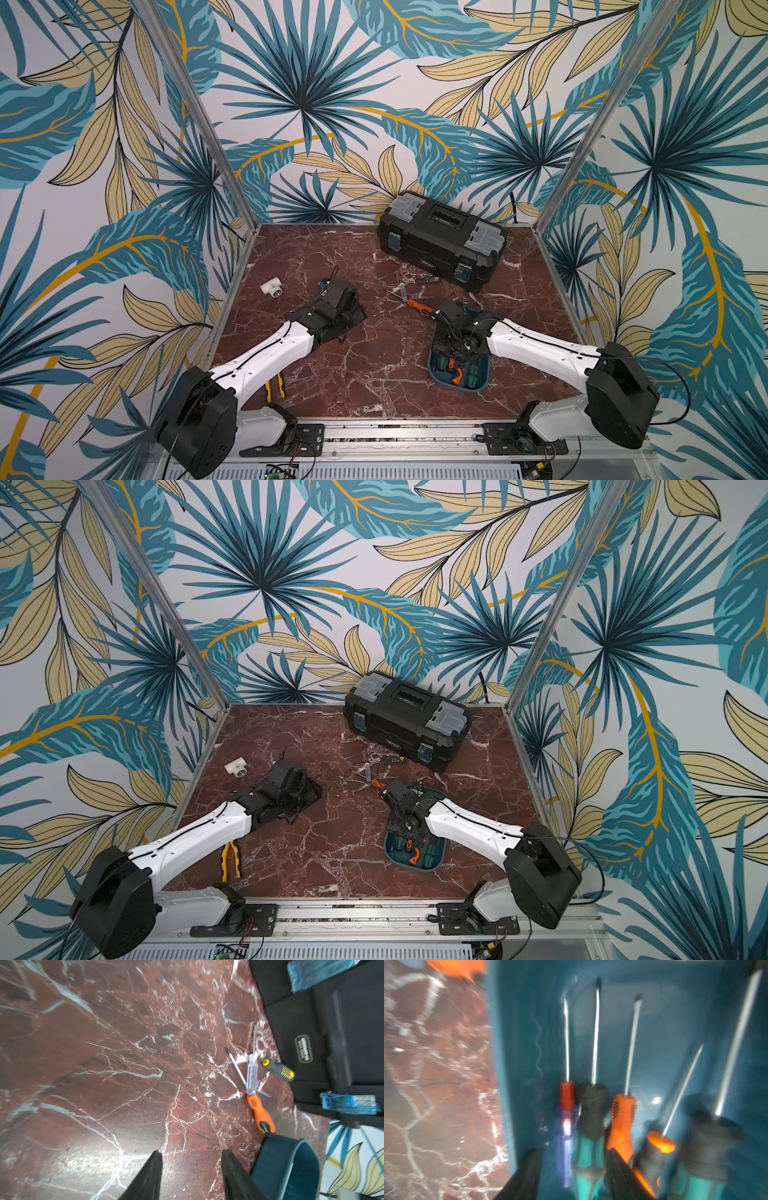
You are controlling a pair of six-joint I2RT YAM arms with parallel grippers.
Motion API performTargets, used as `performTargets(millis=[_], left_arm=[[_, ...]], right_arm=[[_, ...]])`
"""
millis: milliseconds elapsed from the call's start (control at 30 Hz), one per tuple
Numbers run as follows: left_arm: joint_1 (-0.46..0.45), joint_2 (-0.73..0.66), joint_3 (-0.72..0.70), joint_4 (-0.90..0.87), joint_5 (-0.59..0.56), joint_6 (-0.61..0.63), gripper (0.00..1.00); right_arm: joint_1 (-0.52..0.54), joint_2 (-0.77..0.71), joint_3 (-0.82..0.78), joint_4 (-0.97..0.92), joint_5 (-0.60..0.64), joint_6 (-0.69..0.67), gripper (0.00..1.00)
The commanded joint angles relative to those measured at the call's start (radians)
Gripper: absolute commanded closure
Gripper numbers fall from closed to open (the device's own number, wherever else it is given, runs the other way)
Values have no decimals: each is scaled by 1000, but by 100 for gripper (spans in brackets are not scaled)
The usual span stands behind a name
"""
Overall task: Put the screwdriver on the desktop into the storage box
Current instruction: Place the screwdriver in the storage box, then pick up the screwdriver from the center of the board.
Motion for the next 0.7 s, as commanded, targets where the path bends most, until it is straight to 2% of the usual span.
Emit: performTargets(millis=[0, 133, 267, 400, 667], left_arm=[[-30, 93, 139, 38, 57, 76, 50], [-69, 283, 324, -1, 97, 120, 50], [-94, 466, 536, -103, 113, 169, 50], [-109, 623, 726, -240, 73, 230, 53], [-111, 794, 913, -380, -22, 273, 53]], right_arm=[[-1, -118, 40, -46, 126, -44, 44], [-2, -223, 23, -71, 222, -72, 43], [-2, -260, -14, -98, 213, -57, 42], [-3, -288, -54, -105, 200, -22, 42], [-3, -272, -41, -108, 199, -41, 42]])
